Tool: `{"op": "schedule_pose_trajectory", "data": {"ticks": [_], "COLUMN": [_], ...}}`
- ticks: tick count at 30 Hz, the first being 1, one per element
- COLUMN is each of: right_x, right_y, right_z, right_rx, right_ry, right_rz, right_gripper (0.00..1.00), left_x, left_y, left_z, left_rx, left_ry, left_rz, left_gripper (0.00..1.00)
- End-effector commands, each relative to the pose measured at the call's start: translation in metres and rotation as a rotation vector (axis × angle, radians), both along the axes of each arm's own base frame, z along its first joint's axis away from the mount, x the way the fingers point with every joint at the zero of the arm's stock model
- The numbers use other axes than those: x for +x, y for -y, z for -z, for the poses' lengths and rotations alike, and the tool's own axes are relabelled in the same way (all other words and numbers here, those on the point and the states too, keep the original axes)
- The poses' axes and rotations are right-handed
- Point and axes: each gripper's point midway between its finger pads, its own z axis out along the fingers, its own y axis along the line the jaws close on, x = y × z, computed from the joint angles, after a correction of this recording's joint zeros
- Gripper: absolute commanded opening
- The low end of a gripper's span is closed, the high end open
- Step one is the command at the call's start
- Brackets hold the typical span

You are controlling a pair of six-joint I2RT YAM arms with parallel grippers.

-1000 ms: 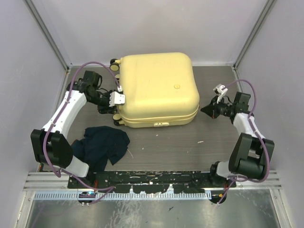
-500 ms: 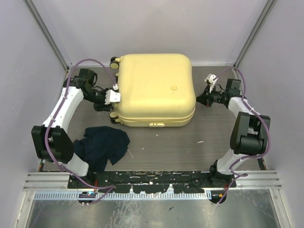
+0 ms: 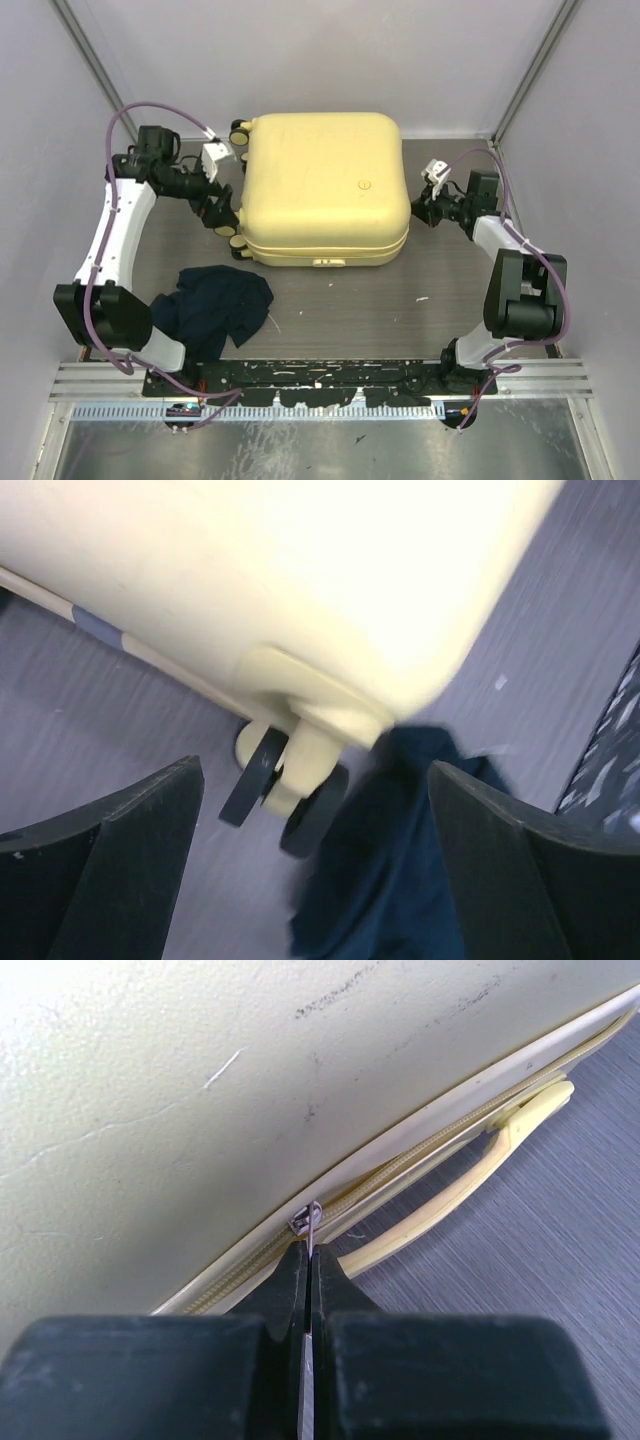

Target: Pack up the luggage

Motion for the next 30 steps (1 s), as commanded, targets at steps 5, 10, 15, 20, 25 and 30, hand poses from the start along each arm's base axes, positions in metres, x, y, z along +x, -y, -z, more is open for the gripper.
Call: {"op": "schedule_pose_trajectory", "data": {"ticks": [5,10,15,20,25,30], "right_x": [-0.04,-0.055,-0.081,-0.112,-0.137,-0.146], "right_y": [-0.051,-0.06,-0.064,-0.067,-0.083,-0.099], "right_z": [-0.01,-0.013,-0.013,-0.013,-0.015,-0.018], "right_rx": [0.084,0.106,0.121,0.153,0.19,0.226], "right_ry": [-0.025,-0.041,-0.052,-0.084,-0.108,-0.11], "right_rz": [-0.126,-0.117,-0.1,-0.077,-0.076,-0.058], "right_gripper": [0.01,0.01,0.01,0.01,0.01,0.01], "left_x": [0.085,0.107,0.106,0.116,0.156,0.187], "left_y": [0.034,0.06,0.106,0.142,0.13,0.091], "left_z": [-0.046,-0.021,0.006,0.037,0.051,0.001], "left_rx": [-0.531,-0.608,-0.533,-0.435,-0.285,-0.145], "left_ry": [-0.338,-0.535,-0.608,-0.615,-0.46,-0.145], "left_rz": [-0.515,-0.492,-0.367,-0.273,-0.3,-0.413], "left_gripper": [0.98,0.94,0.78,0.53,0.52,0.8]}}
